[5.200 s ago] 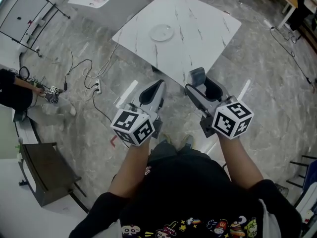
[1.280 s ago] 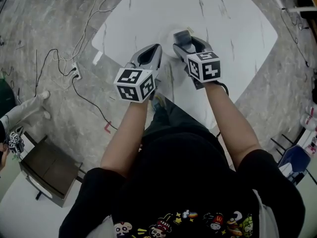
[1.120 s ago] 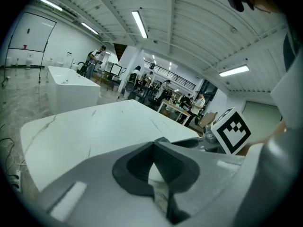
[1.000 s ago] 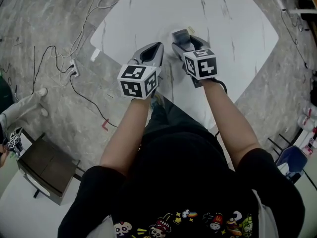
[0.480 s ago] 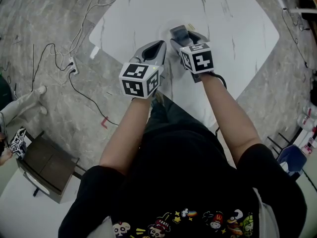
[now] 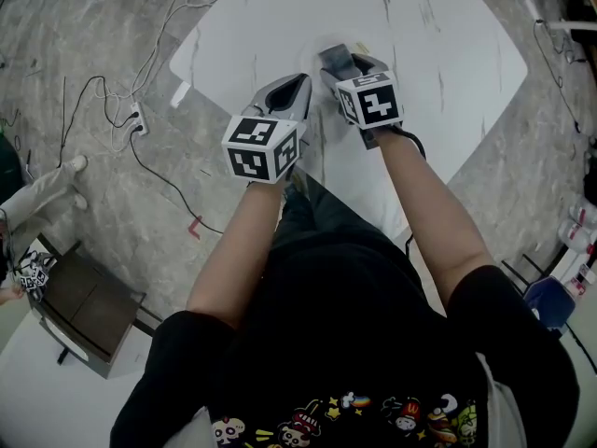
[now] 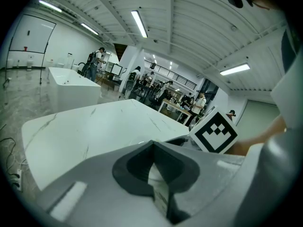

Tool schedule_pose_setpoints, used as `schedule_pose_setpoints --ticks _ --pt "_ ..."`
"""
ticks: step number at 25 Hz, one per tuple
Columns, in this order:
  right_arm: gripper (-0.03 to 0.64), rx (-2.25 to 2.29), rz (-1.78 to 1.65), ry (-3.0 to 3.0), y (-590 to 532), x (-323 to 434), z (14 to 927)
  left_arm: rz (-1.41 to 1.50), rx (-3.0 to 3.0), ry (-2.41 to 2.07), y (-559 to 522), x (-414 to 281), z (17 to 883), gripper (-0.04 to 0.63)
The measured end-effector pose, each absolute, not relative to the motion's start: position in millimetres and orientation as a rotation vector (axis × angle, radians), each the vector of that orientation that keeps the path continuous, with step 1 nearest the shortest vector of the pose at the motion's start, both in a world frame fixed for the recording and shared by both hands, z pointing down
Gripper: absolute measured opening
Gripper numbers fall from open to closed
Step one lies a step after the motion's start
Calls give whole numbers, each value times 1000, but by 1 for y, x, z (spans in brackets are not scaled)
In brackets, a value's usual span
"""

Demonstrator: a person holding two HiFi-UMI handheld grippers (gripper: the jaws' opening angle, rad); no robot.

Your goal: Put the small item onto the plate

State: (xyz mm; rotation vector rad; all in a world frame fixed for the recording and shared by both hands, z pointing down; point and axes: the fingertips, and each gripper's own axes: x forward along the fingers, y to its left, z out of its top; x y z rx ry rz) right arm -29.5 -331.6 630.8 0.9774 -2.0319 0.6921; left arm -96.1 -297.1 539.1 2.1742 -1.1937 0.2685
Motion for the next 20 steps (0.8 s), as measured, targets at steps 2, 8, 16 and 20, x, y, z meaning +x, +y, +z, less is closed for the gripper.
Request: schedule_pose_setpoints --ticks 2,8,16,20 --pt "314 973 690 -2031 -331 -30 631 265 2172 -1199 -296 -97 538 0" --pt "314 964 681 -2033 -330 -31 632 268 2169 -1217 -292 -100 538 0" --pt "318 951 664 -2046 -330 -32 631 277 2171 -1235 -290 -103 533 0" --pt "333 984 661 -2071 -330 -29 621 287 2187 -1236 -291 -105 527 0"
